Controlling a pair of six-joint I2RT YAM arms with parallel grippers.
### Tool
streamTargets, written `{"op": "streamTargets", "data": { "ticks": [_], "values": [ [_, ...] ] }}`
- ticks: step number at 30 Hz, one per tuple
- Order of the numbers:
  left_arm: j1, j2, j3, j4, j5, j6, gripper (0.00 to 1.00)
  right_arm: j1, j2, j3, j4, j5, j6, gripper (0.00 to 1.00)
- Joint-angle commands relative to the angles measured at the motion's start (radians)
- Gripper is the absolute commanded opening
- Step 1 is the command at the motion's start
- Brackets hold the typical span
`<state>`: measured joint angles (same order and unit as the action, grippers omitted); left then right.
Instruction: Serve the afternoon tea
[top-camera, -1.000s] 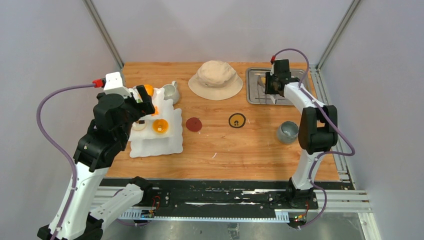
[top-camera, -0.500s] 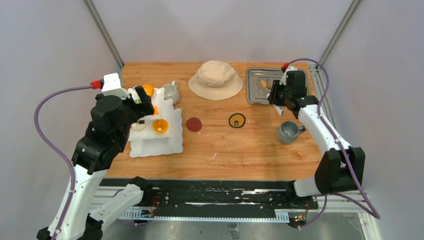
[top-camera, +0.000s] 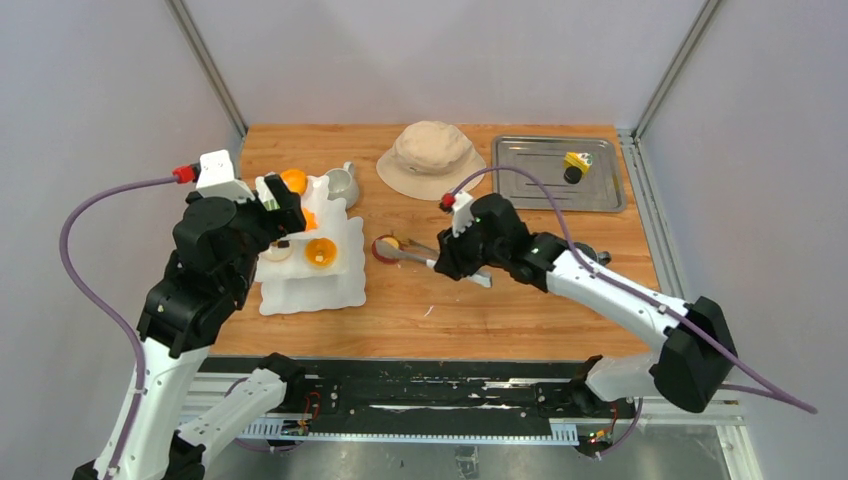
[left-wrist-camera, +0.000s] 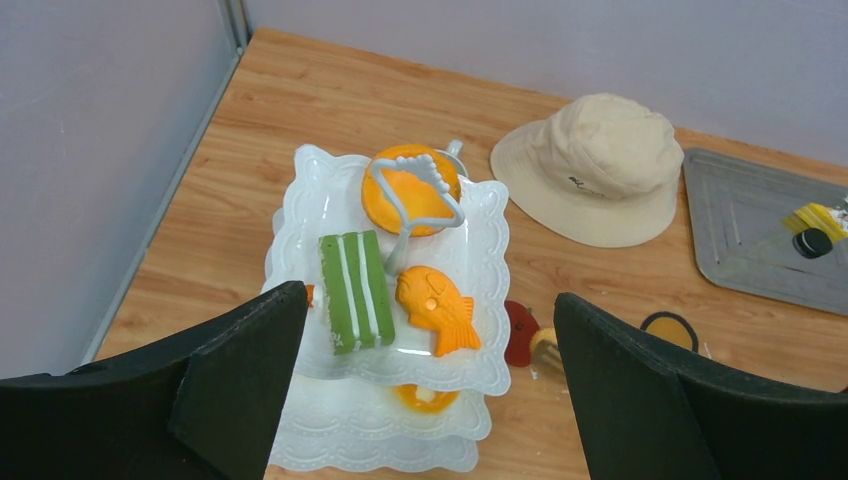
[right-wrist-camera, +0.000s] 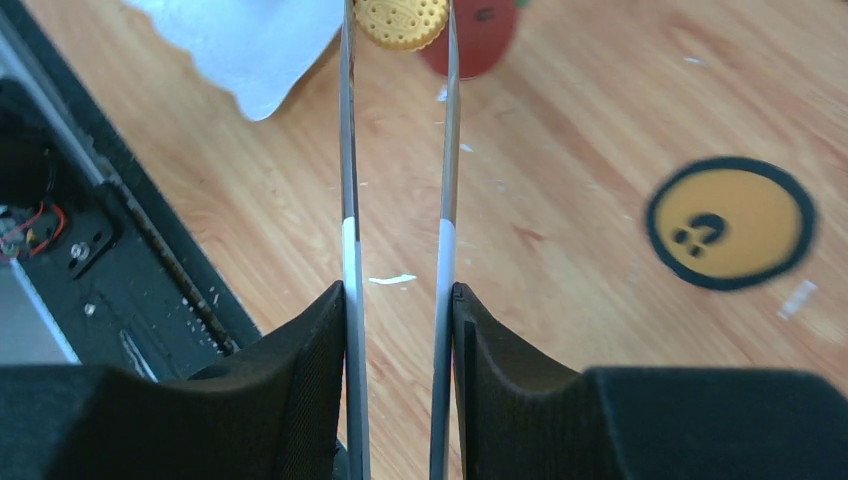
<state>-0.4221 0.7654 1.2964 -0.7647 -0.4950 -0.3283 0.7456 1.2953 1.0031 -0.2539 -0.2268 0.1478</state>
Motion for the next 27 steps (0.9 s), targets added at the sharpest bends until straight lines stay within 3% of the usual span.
{"op": "streamTargets", "data": {
  "ticks": [1, 20, 27],
  "values": [
    [-0.007, -0.015, 0.011, 0.006, 0.005, -0.011, 0.98, 0.119, 0.093, 0.064, 0.096, -0.022, -0.040, 0.07],
    [-0.006, -0.026, 0.027, -0.017, -0.020, -0.001, 0.98, 0.319, 0.507, 0.389, 0.131, -0.110, -0.077, 0.11],
    [-0.007, -0.024, 0.028, -0.022, -0.026, 0.000, 0.98, 0.342, 0.572, 0.411, 0.131, -0.071, -0.075, 0.28]
  ]
}}
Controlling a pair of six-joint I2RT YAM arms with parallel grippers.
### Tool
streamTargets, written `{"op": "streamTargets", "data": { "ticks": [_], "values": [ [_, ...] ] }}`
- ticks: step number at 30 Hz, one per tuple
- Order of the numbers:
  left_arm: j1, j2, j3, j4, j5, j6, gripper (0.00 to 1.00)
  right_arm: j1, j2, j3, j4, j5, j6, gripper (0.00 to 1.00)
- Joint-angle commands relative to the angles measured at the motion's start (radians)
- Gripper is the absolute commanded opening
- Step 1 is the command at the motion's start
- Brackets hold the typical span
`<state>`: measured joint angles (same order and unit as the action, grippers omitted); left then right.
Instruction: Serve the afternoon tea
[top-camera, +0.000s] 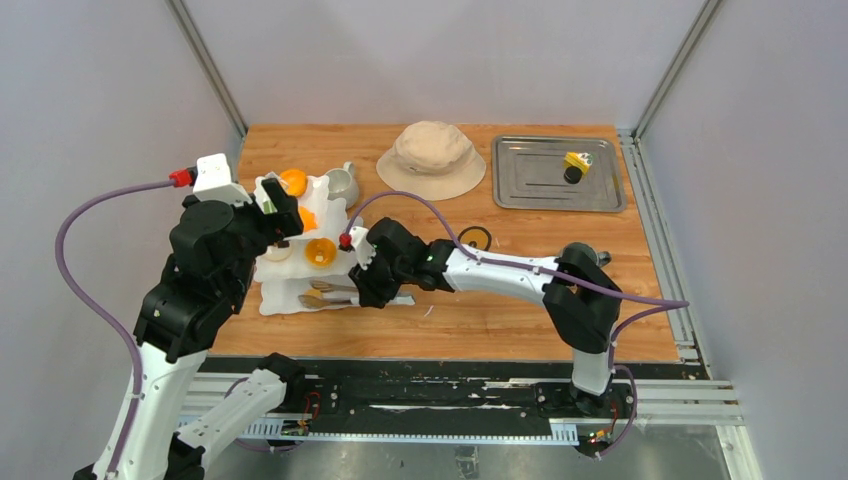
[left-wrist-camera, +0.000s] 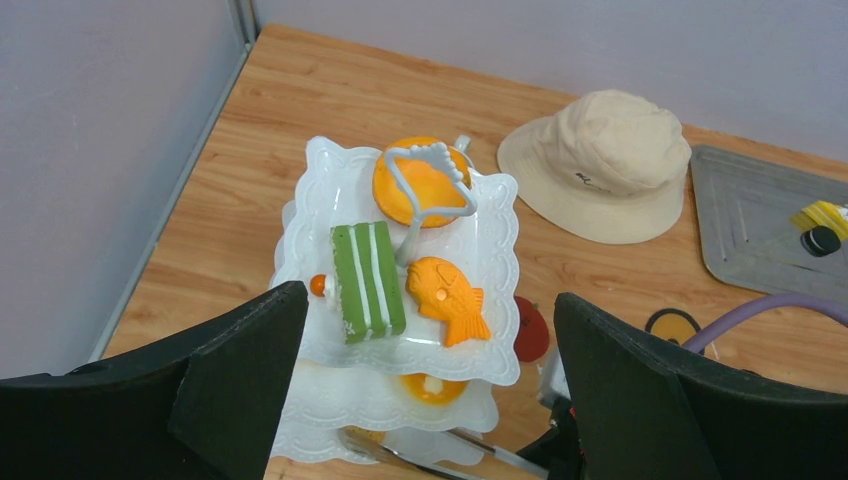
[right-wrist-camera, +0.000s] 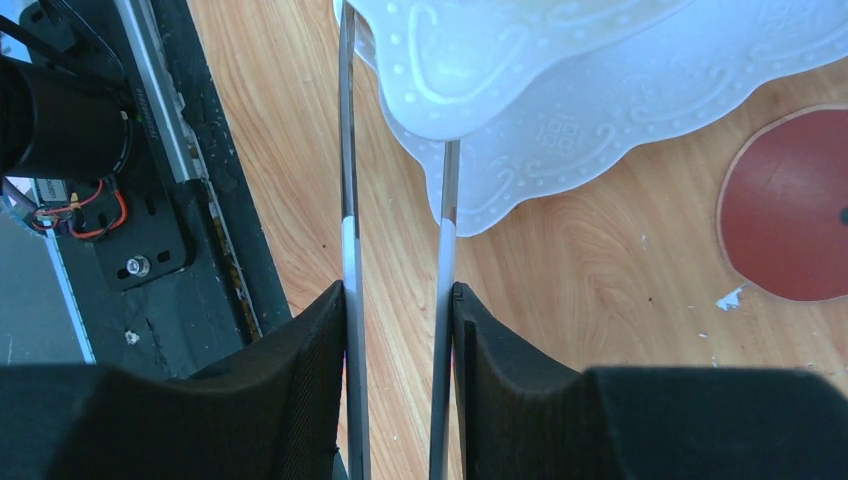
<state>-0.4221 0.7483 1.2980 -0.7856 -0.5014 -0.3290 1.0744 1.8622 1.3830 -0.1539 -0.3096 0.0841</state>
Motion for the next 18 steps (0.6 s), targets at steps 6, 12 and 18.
{"op": "streamTargets", "data": {
  "ticks": [6, 12, 18],
  "values": [
    [-0.007, -0.002, 0.022, -0.001, -0.019, -0.004, 0.98, 0.015, -0.021, 0.005, 0.037, 0.026, -0.007, 0.38],
    [-0.007, -0.001, 0.016, 0.003, -0.007, -0.011, 0.98, 0.015, -0.057, -0.028, 0.045, 0.050, -0.002, 0.44],
    [-0.006, 0.000, 0.019, 0.004, 0.000, -0.014, 0.98, 0.015, -0.080, -0.049, 0.059, 0.041, 0.016, 0.46]
  ]
}}
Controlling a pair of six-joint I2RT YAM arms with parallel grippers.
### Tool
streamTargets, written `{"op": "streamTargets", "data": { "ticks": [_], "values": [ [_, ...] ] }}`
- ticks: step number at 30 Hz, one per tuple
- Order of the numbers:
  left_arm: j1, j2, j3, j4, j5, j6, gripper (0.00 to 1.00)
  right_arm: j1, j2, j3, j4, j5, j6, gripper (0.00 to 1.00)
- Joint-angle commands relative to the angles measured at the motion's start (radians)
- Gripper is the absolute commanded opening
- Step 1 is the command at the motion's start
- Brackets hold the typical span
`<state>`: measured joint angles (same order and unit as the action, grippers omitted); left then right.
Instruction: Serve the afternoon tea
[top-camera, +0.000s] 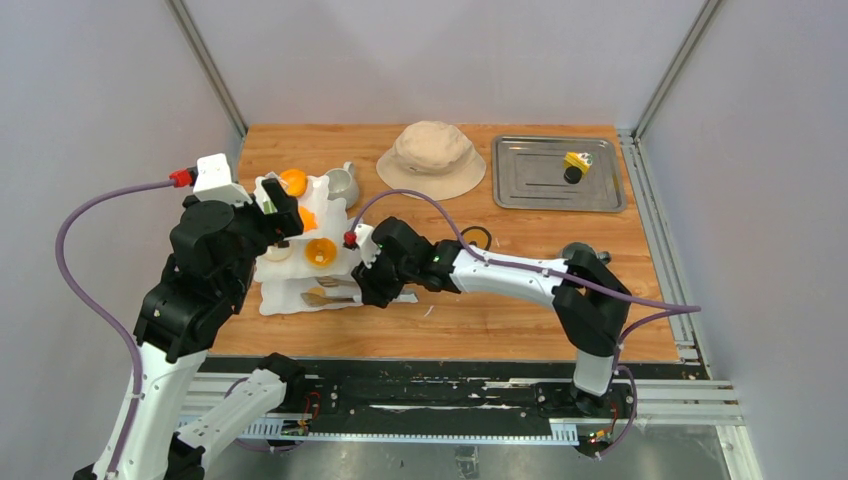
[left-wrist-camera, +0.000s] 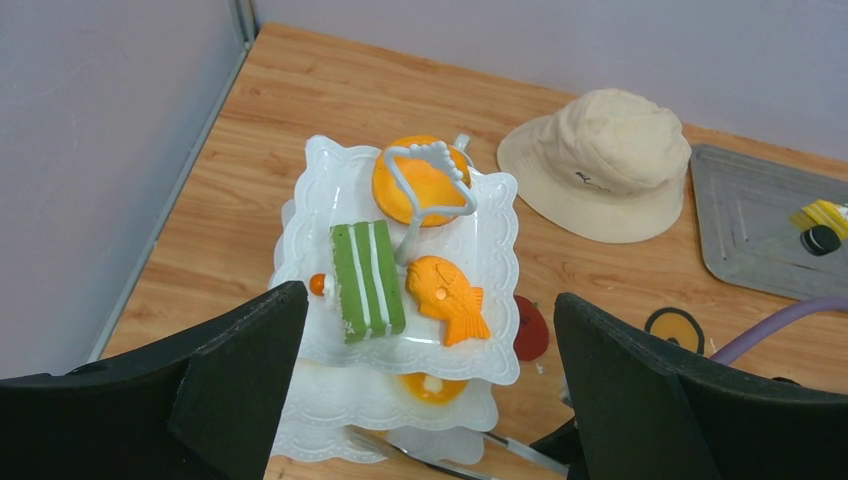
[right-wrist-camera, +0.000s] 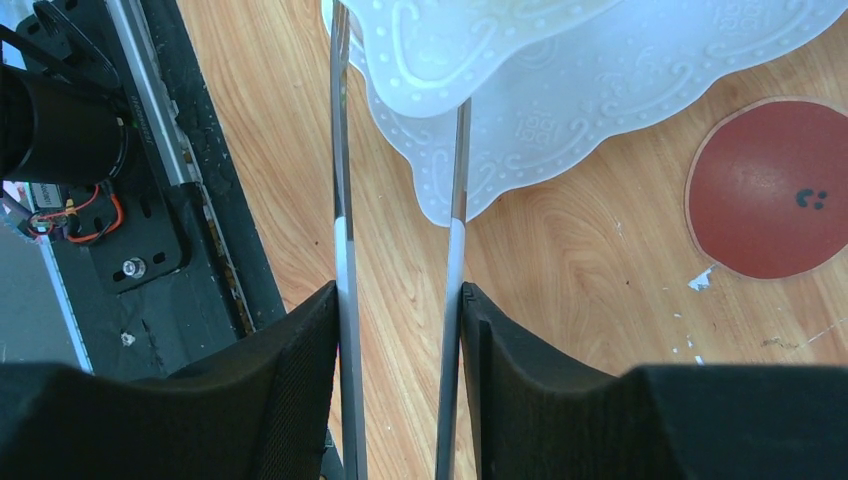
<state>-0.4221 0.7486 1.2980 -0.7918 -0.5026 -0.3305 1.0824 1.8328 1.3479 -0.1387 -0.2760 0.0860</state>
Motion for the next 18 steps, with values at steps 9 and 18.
{"op": "streamTargets", "data": {
  "ticks": [9, 18],
  "values": [
    [-0.006, -0.003, 0.023, 0.009, -0.004, -0.007, 0.98, 0.001, -0.174, -0.101, 0.000, 0.034, -0.012, 0.37],
    [-0.007, 0.006, 0.024, 0.019, -0.001, -0.006, 0.98, -0.166, -0.423, -0.331, -0.076, 0.115, 0.011, 0.10]
  ]
}}
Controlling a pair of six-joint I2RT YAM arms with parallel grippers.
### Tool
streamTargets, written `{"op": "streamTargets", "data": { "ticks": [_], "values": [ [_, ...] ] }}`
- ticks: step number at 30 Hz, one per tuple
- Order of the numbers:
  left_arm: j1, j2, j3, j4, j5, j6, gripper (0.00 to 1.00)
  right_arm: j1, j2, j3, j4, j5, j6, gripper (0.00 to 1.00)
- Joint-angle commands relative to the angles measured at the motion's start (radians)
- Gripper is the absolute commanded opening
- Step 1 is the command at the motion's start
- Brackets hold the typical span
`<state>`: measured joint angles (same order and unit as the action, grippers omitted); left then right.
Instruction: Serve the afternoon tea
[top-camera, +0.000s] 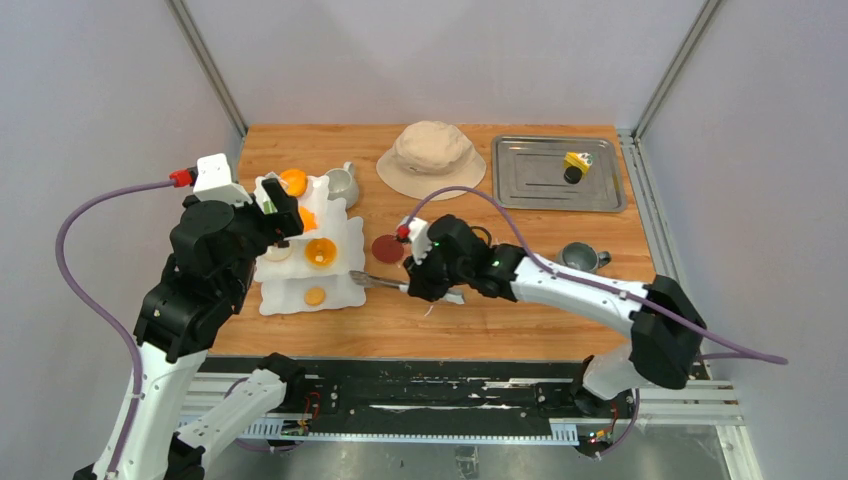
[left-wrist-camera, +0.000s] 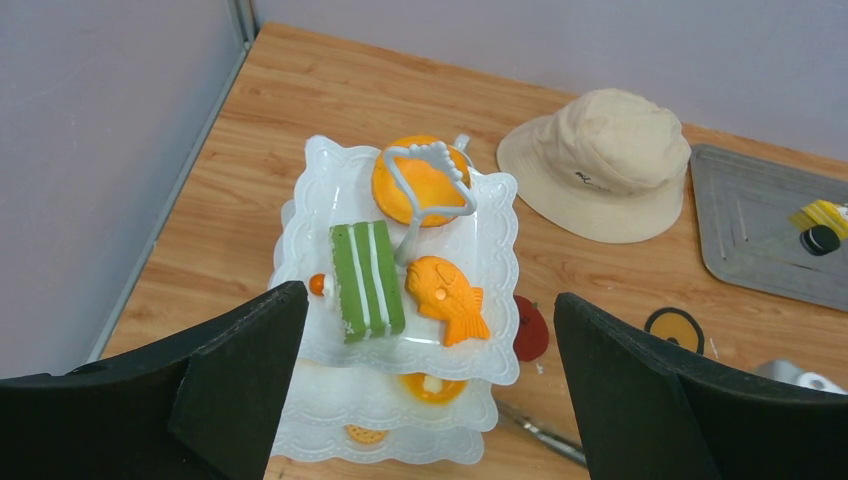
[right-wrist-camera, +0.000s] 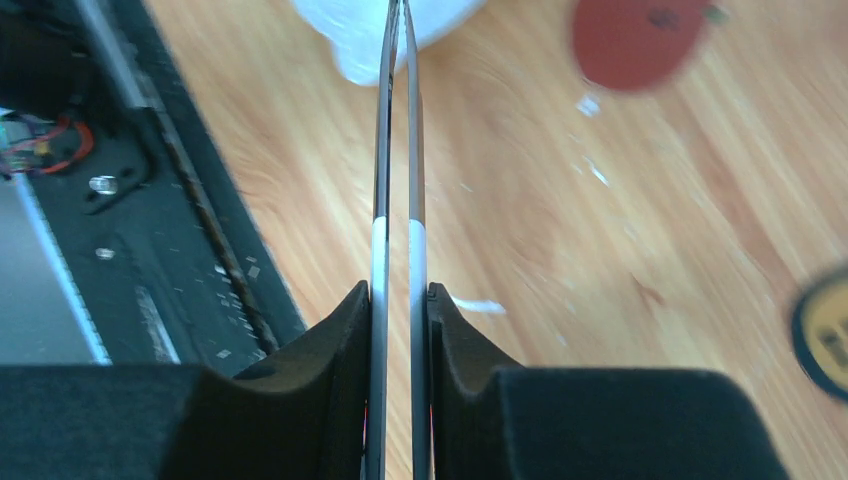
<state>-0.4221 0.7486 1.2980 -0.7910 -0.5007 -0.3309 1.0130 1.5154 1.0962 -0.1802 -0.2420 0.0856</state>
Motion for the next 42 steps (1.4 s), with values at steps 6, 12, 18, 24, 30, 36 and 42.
{"op": "streamTargets", "data": {
  "ticks": [6, 12, 18, 24, 30, 36, 42],
  "values": [
    [-0.007, 0.014, 0.013, 0.034, 0.016, -0.016, 0.98, -0.329, -0.239, -0.130, -0.160, 0.208, 0.021, 0.08],
    [-0.007, 0.019, 0.011, 0.045, 0.025, -0.022, 0.98, -0.593, -0.311, -0.111, -0.162, 0.374, 0.121, 0.20],
    [-0.007, 0.030, 0.015, 0.054, 0.038, -0.017, 0.98, -0.816, -0.218, -0.047, -0.150, 0.426, 0.169, 0.35],
    [-0.007, 0.025, 0.006, 0.069, 0.025, -0.003, 0.98, -0.961, -0.108, -0.025, -0.101, 0.388, 0.179, 0.41],
    [-0.007, 0.032, 0.002, 0.072, 0.013, 0.003, 0.98, -1.000, -0.018, 0.027, -0.066, 0.378, 0.158, 0.44],
    [-0.007, 0.038, -0.002, 0.076, 0.007, 0.004, 0.98, -1.011, 0.082, 0.094, -0.058, 0.391, 0.146, 0.44],
    [-0.006, 0.041, 0.003, 0.073, -0.020, 0.016, 0.98, -1.016, 0.145, 0.155, -0.064, 0.419, 0.143, 0.44]
  ]
}}
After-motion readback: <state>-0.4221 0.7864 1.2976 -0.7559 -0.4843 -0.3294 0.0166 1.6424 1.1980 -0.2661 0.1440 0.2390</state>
